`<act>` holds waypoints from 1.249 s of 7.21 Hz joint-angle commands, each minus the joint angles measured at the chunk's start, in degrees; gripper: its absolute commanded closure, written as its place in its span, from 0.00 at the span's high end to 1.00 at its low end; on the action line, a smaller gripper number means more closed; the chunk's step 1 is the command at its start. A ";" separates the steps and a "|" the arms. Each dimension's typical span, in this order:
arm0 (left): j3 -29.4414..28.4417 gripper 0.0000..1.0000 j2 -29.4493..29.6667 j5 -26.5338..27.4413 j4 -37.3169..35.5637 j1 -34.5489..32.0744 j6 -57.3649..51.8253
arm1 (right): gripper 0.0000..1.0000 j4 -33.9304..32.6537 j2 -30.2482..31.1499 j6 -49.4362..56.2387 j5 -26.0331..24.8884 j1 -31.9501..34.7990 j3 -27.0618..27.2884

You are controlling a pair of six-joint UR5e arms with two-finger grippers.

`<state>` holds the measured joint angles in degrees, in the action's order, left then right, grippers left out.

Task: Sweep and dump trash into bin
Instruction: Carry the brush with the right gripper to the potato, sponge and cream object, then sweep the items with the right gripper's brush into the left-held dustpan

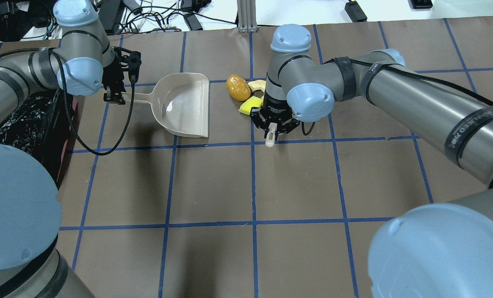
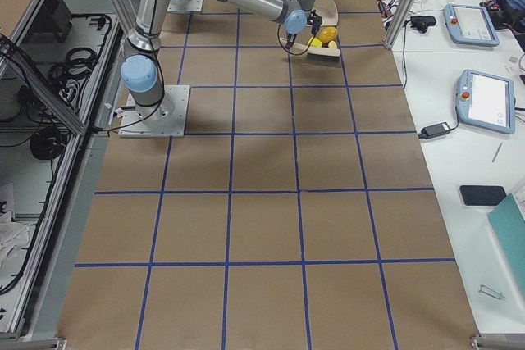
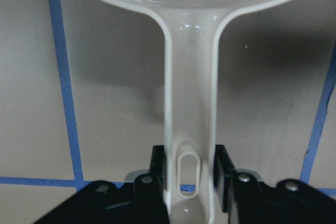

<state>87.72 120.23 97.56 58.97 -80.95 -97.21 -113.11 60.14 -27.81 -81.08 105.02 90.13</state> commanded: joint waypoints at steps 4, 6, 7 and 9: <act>0.00 0.10 -0.08 -0.09 0.00 0.00 -0.09 | 0.00 -0.35 -7.66 -11.37 3.37 8.08 -11.28; 0.00 0.10 -0.08 -0.09 0.00 -0.09 -0.09 | 0.00 -0.71 -8.37 -14.27 5.05 10.81 -12.61; 0.00 0.10 -0.08 -0.09 0.00 -0.09 -0.09 | 0.00 -1.49 -8.46 -14.72 6.71 11.60 -12.78; 0.09 0.10 -0.08 -0.09 0.00 -0.09 -0.09 | 0.00 -4.48 -9.24 -17.71 8.74 13.53 -13.14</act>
<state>87.73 120.15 97.47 58.97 -81.03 -97.29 -116.26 51.41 -44.16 -73.25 117.28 77.24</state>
